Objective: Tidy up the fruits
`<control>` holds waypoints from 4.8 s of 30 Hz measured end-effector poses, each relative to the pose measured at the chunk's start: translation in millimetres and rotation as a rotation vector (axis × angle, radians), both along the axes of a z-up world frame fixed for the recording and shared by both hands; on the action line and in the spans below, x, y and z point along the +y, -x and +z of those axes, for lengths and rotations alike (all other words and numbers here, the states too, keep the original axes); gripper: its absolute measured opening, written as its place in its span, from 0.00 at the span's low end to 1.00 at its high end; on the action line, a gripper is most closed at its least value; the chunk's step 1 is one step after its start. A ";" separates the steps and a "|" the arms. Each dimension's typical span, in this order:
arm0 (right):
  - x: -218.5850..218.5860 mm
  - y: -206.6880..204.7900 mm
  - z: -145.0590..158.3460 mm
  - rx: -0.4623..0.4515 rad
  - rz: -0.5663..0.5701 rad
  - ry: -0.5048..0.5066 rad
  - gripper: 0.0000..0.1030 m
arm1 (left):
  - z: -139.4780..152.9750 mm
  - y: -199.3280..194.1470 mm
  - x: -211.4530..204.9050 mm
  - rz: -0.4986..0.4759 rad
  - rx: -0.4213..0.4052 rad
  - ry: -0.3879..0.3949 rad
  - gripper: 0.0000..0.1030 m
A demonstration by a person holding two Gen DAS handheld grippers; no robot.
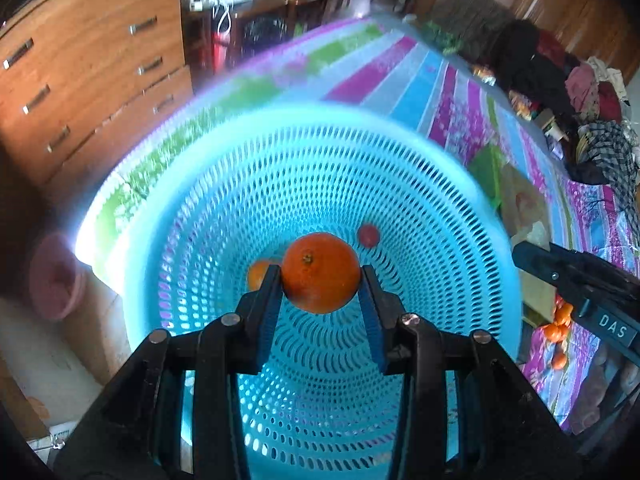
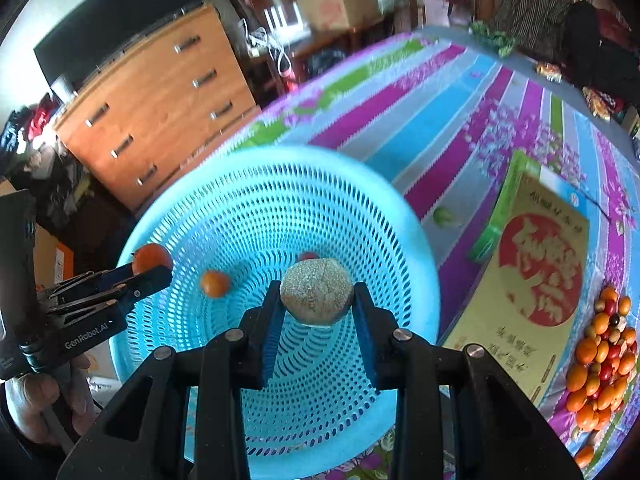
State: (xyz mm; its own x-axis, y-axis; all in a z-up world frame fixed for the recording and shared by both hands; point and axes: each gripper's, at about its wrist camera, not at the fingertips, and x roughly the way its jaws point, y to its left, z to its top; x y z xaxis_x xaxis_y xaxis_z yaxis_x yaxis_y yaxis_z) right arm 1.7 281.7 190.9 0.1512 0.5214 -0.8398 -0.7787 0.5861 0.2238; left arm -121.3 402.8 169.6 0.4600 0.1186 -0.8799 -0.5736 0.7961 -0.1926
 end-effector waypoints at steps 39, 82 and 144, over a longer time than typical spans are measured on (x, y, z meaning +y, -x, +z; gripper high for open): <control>21.8 -1.9 -35.8 0.057 0.006 0.082 0.57 | -27.0 -1.9 20.1 -0.025 0.057 0.076 0.82; -506.5 62.6 -141.3 -0.245 -0.816 0.004 0.89 | -146.1 -201.3 -407.3 -0.841 -0.079 0.040 0.50; -554.8 -184.2 -202.6 -0.175 -0.413 0.049 0.38 | -164.1 -208.0 -402.3 -0.874 -0.205 0.062 0.48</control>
State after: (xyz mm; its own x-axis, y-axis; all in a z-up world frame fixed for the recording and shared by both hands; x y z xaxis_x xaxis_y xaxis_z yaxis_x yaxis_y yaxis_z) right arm 185.9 -273.1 -11.7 0.4805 0.3475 -0.8052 -0.5006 0.8626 0.0735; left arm 86.6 0.4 5.6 0.5122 -0.3926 -0.7639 0.2823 0.9169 -0.2819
